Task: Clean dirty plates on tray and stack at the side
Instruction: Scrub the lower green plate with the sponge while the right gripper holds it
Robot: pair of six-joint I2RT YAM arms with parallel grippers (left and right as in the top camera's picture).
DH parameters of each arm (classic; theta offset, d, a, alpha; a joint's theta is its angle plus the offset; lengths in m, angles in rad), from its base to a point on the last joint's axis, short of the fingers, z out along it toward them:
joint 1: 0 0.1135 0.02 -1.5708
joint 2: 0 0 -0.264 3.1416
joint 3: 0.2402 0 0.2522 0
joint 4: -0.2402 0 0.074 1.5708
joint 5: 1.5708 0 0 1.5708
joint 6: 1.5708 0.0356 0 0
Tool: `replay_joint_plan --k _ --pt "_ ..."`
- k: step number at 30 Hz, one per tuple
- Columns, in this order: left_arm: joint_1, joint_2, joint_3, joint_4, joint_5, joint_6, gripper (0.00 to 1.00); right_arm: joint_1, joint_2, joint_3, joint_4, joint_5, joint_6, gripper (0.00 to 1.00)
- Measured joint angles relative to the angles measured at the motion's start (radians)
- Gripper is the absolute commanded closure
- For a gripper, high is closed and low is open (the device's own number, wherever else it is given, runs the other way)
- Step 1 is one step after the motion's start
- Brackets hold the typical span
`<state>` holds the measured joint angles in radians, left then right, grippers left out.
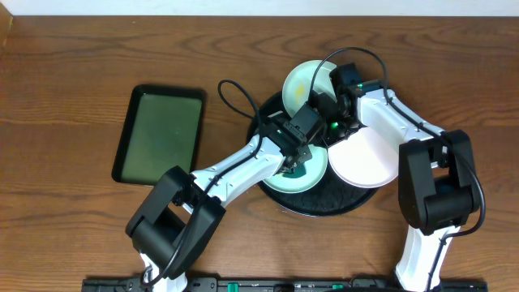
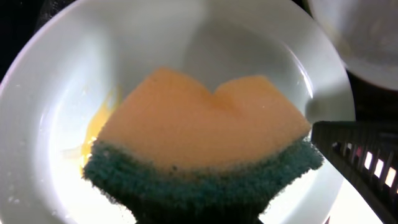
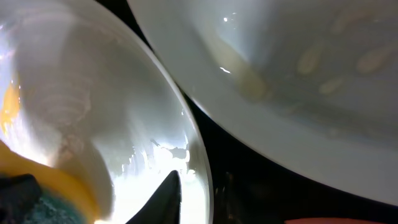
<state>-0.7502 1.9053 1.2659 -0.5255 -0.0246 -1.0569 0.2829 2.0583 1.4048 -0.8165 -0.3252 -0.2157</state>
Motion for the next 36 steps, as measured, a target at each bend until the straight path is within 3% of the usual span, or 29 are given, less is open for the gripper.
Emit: replay_joint_plan --k 3,7,20,24,36 --pt "0.0 0.019 0.0 0.031 -0.002 -0.009 0.83 0.0 0.0 0.0 -0.001 0.0 0.001 0.86" --pt "0.0 0.079 0.0 0.079 -0.019 -0.009 0.67 0.0 0.0 0.0 -0.005 0.0 0.002 0.92" --pt "-0.007 0.088 0.018 0.055 -0.117 0.048 0.64 0.0 0.0 0.0 -0.005 0.004 0.0 0.92" --pt "-0.005 0.055 0.003 0.042 -0.117 0.061 0.55 0.0 0.0 0.0 -0.005 0.004 0.0 0.92" --pt "-0.004 -0.027 -0.001 0.035 -0.117 0.067 0.47 0.0 0.0 0.0 -0.007 0.003 0.0 0.91"
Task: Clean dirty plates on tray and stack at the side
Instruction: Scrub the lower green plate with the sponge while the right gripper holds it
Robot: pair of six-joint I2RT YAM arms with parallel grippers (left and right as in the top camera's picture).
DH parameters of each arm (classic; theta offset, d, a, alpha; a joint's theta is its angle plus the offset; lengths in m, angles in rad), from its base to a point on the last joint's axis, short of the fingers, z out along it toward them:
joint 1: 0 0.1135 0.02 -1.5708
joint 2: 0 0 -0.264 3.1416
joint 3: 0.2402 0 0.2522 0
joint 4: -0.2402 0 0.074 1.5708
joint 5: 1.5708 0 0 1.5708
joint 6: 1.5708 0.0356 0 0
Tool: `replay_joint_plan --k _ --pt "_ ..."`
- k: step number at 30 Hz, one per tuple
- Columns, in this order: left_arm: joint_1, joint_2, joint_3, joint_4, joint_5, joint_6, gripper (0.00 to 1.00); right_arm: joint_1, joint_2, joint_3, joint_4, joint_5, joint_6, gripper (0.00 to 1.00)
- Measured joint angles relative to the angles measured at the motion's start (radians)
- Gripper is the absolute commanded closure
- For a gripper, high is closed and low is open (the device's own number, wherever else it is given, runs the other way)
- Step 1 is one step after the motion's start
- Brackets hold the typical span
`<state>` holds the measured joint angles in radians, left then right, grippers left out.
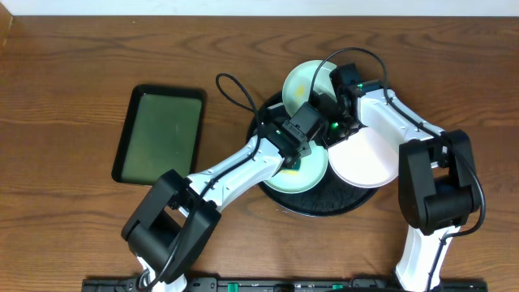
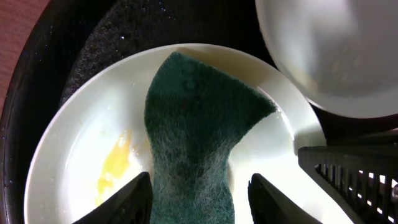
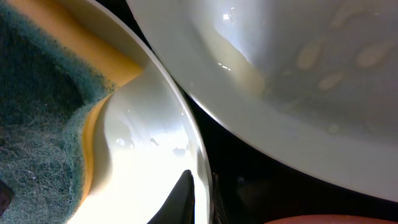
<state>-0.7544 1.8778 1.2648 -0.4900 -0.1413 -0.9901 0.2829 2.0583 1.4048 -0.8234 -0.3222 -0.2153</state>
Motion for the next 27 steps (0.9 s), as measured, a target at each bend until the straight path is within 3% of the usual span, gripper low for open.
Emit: replay_joint_plan --k 12,14,17,20,27 --pt "0.0 0.016 0.0 0.007 -0.021 0.046 0.46 0.0 0.0 0.0 -0.003 0.0 0.0 0.91" --pt "0.0 0.034 0.0 0.008 -0.015 0.048 0.54 0.0 0.0 0.0 -0.005 0.0 0.0 0.91" --pt "0.0 0.052 0.0 0.008 -0.011 0.049 0.76 0.0 0.0 0.0 -0.006 0.0 0.0 0.91" --pt "0.001 0.053 0.0 0.016 -0.007 0.052 0.88 0.0 0.0 0.0 -0.006 0.0 0.0 0.91" --pt "0.001 0.053 0.0 0.019 0.005 0.059 0.92 0.0 0.0 0.0 -0.006 0.001 0.0 0.92"
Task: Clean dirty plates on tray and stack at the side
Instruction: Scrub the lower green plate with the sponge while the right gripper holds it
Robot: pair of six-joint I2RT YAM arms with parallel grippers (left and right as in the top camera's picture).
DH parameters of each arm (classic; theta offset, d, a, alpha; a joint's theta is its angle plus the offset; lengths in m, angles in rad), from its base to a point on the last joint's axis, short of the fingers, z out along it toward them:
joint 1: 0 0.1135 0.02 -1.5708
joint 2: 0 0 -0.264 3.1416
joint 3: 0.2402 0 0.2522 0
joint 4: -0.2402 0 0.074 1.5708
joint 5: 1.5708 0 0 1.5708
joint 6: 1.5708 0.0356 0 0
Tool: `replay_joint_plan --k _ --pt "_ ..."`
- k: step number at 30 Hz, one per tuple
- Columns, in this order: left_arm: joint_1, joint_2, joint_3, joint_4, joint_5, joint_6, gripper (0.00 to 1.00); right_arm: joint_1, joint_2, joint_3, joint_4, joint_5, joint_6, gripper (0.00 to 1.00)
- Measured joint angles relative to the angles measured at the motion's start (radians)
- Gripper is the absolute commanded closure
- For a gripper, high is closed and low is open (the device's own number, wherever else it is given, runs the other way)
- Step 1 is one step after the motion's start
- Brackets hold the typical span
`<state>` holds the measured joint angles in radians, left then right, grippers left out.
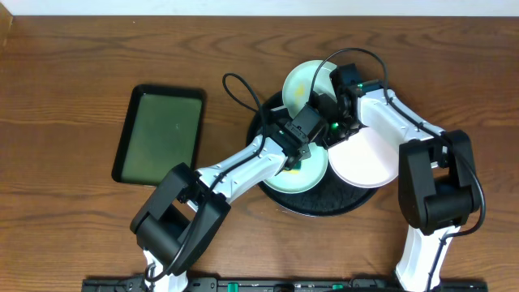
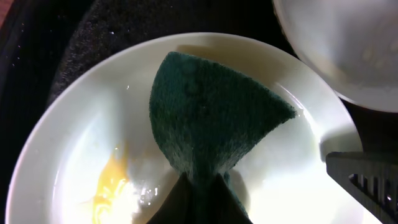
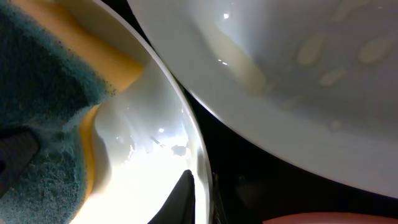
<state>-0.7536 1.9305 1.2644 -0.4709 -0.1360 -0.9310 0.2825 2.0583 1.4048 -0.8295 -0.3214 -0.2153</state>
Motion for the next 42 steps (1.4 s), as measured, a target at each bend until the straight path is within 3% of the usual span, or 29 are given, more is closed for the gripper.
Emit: replay_joint_plan --k 3,11,19,27,33,38,42 --pt "0.002 0.0 0.0 0.001 0.031 -0.008 0.93 0.0 0.0 0.0 0.0 0.003 -0.001 0.99" --pt "0.008 0.0 0.0 -0.016 0.066 -0.042 0.93 0.0 0.0 0.0 0.001 0.008 0.003 0.99" --pt "-0.005 0.0 0.005 -0.209 -0.154 -0.053 0.93 0.0 0.0 0.0 -0.002 -0.004 0.003 0.99" --pt "0.001 -0.063 0.001 -0.192 -0.259 -0.053 0.92 0.003 0.0 0.0 0.0 -0.019 0.003 0.99" --pt "0.01 -0.117 0.001 -0.061 -0.112 -0.054 0.92 0.003 0.0 -0.001 -0.003 -0.018 0.008 0.99" --pt "0.01 -0.065 0.001 -0.033 0.079 -0.067 0.93 0.003 0.0 -0.001 -0.002 -0.018 0.012 0.99" --pt "0.01 0.006 0.001 -0.04 0.143 -0.082 0.93 0.003 0.002 -0.001 -0.001 -0.016 0.018 0.99"
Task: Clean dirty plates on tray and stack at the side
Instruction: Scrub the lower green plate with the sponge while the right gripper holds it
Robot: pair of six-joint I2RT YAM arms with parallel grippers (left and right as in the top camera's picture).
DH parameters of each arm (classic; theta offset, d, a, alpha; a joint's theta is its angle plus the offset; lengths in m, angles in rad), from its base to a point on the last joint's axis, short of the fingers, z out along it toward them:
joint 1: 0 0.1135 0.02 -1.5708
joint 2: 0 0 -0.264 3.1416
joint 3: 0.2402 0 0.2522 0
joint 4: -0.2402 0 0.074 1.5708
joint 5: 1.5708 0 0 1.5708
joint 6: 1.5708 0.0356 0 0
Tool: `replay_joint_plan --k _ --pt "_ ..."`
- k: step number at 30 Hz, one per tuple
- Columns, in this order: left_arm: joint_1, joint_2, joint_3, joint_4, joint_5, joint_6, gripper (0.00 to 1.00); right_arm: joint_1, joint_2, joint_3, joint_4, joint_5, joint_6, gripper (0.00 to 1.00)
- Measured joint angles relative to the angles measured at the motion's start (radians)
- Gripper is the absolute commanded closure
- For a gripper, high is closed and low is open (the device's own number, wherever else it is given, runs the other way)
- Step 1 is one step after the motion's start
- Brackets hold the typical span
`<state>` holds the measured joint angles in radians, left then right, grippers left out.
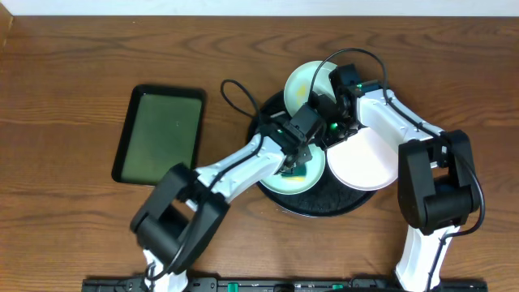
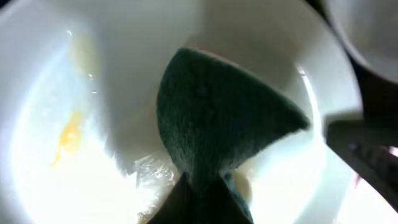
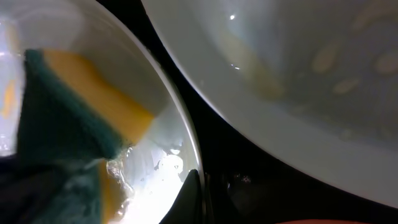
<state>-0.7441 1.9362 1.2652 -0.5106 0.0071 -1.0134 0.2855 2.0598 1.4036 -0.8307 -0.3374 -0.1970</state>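
Observation:
A round black tray (image 1: 340, 201) holds three white plates. My left gripper (image 2: 202, 202) is shut on a green and yellow sponge (image 2: 224, 124), pressed into the front-left plate (image 2: 130, 56) beside a yellow smear (image 2: 67, 137). In the overhead view that plate (image 1: 280, 185) lies under the left gripper (image 1: 297, 165). My right gripper (image 3: 200, 190) is shut on this plate's rim (image 3: 180, 118), with the sponge (image 3: 74, 118) just to its left. A second plate (image 3: 298, 74) with pale stains fills the upper right there.
A rectangular black tray with a green bottom (image 1: 160, 134) lies on the wooden table (image 1: 65, 81) at the left. A smeared back plate (image 1: 302, 81) and a right plate (image 1: 369, 158) crowd the round tray. Both arms cross over it.
My left gripper has come down closer onto the plate with the sponge. The yellow smear looks thinner and wet streaks show near the sponge. The right gripper stays on the rim.
The sponge first lay pressed on the plate, yellow side up. Then my left fingers stood apart around it, green side up. After that they were shut on it, and now it presses into the plate. The right gripper held the rim throughout.

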Motion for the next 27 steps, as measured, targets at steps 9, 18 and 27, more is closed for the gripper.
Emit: replay_joint_plan --k 9,18,27 --pt "-0.005 0.003 0.019 -0.132 -0.138 -0.005 0.93 0.0 0.0 0.0 0.001 0.0 0.005 0.99" --pt "0.038 -0.019 0.015 -0.196 -0.32 -0.004 0.93 0.0 0.0 0.0 -0.003 -0.007 0.01 0.99" --pt "0.058 -0.081 0.002 -0.019 -0.055 0.023 0.93 0.0 0.0 0.0 0.001 -0.006 0.012 0.99"
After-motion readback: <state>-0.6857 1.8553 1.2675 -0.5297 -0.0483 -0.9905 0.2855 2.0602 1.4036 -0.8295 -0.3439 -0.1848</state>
